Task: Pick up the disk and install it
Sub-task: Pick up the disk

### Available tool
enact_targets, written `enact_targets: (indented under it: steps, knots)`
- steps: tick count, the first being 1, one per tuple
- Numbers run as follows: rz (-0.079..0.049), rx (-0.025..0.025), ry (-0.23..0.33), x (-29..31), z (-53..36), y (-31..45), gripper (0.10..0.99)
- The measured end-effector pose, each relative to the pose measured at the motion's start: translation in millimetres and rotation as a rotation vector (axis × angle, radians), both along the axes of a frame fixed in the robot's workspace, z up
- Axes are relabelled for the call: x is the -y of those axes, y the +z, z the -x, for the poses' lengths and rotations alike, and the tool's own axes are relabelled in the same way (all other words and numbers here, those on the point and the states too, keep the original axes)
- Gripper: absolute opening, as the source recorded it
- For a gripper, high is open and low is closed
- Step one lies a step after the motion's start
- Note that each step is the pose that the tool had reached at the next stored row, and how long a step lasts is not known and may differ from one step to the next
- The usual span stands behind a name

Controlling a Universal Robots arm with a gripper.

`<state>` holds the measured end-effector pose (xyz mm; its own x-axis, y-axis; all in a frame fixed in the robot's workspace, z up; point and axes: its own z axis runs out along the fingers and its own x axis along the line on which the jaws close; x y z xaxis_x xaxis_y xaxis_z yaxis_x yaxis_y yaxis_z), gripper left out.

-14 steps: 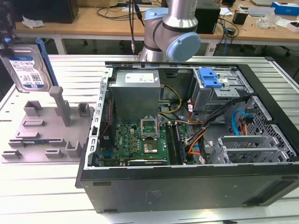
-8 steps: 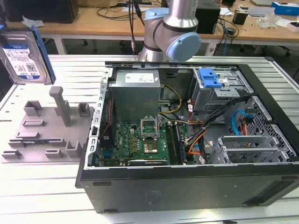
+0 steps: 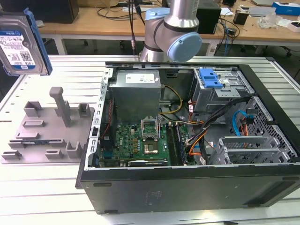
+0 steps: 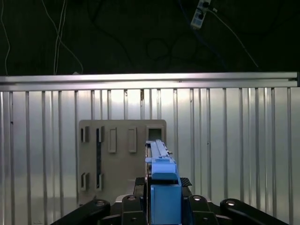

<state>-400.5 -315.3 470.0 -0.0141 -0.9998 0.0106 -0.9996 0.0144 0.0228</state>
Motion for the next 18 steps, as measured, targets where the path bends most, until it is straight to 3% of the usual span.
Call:
enact_targets:
  steps: [2, 8, 13, 18]
  knots:
    - [0.0, 0.0001, 0.0, 0.8, -0.5, 11.7, 0.369]
    - [0.0, -0.0003, 0.0, 1.5, -0.6, 12.4, 0.369]
    - [0.0, -0.0019, 0.0, 12.5, -8.3, 14.1, 0.369]
    - [0.002, -0.0078, 0.0, 22.8, -22.3, 15.6, 0.369]
